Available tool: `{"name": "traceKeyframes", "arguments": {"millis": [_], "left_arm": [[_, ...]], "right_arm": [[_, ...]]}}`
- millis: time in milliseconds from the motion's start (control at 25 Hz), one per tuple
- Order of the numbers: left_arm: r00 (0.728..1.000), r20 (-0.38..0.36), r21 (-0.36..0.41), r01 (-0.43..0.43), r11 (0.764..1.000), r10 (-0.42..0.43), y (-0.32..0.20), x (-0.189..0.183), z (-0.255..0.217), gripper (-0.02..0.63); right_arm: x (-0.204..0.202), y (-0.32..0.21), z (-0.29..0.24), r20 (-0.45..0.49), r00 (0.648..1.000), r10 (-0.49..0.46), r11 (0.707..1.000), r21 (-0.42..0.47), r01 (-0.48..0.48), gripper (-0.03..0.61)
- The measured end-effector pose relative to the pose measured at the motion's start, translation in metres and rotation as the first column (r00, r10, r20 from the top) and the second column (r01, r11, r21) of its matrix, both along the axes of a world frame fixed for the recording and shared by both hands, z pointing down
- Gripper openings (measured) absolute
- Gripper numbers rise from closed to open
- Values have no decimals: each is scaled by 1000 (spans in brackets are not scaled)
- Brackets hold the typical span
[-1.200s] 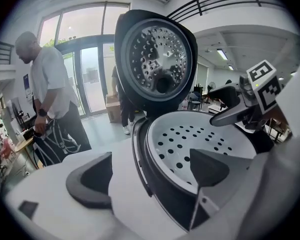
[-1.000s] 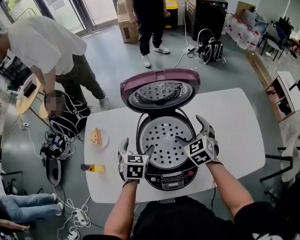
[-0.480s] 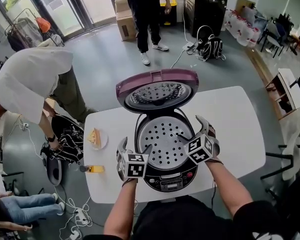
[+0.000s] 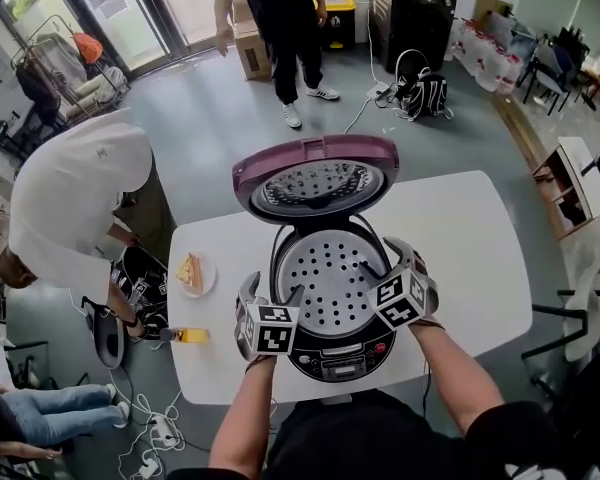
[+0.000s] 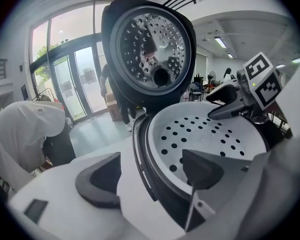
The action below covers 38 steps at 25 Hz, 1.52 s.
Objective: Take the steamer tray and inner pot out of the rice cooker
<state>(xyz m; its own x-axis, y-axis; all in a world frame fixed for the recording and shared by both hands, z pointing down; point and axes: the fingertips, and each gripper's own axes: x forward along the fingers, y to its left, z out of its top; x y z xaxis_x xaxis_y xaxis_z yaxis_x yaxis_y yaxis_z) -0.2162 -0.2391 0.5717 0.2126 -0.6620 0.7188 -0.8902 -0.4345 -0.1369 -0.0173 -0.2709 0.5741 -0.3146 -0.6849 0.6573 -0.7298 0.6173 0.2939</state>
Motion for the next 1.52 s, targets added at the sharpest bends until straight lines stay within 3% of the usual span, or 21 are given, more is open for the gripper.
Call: {"name": "traceKeyframes", "arguments": {"millis": [120, 600, 880, 1120, 1520], "left_arm": [[1000, 3, 1, -9, 1000, 9, 1, 1, -1, 349], [998, 32, 13, -56, 998, 56, 4, 10, -3, 219], [997, 47, 23, -59, 998, 58, 3, 9, -9, 189], [995, 68, 41, -72, 997, 69, 4, 7, -10, 123], [995, 67, 48, -73, 996, 69, 3, 9, -16, 96]], "right_arm": [[-3, 2, -2, -8, 1000, -5, 1000, 16, 5, 231], [-4, 6, -1, -8, 1000, -13, 1000, 5, 13, 130], [-4, 7, -7, -4, 1000, -13, 1000, 8, 13, 118], [-7, 8, -8, -13, 1000, -21, 999, 31, 22, 109], [-8, 7, -23, -29, 999, -29, 996, 88, 32, 95]]}}
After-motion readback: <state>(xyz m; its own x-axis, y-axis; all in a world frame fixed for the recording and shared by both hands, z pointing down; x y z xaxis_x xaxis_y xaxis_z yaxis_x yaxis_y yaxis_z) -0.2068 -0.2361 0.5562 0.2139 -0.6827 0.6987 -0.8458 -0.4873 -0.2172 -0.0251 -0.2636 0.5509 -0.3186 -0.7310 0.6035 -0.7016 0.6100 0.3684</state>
